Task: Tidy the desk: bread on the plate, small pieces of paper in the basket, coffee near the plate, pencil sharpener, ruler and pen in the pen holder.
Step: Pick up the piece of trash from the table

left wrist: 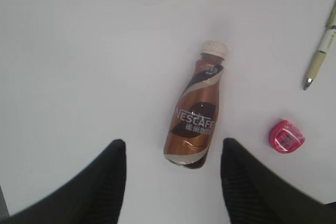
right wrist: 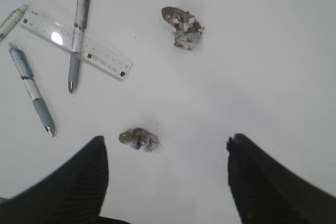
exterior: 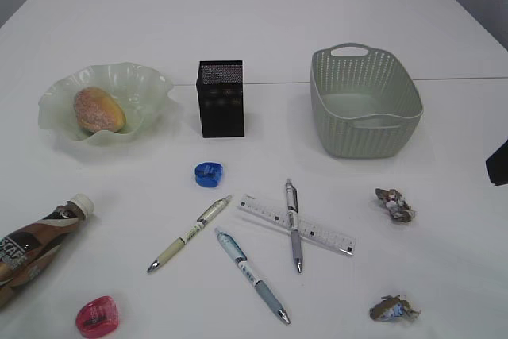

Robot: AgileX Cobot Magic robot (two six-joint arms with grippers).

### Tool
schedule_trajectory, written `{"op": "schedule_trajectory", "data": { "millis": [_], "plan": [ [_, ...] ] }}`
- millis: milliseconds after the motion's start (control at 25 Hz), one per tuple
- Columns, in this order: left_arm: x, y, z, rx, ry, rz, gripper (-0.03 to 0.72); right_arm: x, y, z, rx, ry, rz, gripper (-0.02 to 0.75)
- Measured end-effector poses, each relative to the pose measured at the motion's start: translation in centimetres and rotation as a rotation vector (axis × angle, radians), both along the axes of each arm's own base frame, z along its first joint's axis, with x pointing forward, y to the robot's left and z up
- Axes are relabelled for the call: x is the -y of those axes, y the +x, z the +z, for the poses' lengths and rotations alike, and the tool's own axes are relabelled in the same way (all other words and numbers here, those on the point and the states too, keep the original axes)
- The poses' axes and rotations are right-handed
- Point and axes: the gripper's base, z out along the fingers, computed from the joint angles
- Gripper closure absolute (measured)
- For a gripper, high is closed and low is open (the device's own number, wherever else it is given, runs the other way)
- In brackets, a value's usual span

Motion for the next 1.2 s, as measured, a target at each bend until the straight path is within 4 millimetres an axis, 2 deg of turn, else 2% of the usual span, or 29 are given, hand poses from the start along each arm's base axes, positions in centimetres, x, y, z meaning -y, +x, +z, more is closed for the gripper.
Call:
{"op": "schedule_trajectory", "data": {
  "millis": [240,440,640,800,1000,1200],
  "plan": [
    [0.1,-0.3,-0.4,0.001,-0.015,-0.003,0.265,0.0,0.4,-0.1,-0.005,0.001,-0.001,0.216],
    [0.0,-1.0,0.1,0.008,-0.023,-0.001,0.265,-0.1,0.7,0.1,0.001,0.01,-0.003,0.218],
    [-0.5,-2.8,1.2,0.048,-0.034,-0.001,0.271,-0.1,2.6,0.7,-0.013,0.013,0.001,0.218],
    [-0.8,-4.5,0.4,0.036,-0.031,0.0,0.272,-0.3,4.6,0.4,-0.051,0.005,0.032,0.218],
    [-1.3,-6.6,-1.4,-0.005,-0.022,0.0,0.272,-2.5,6.7,-0.9,-0.101,-0.063,0.145,0.218],
    [-1.8,-8.8,-2.7,-0.015,-0.019,0.0,0.272,-4.7,9.0,-4.3,-0.196,-0.136,0.189,0.218]
  ]
}}
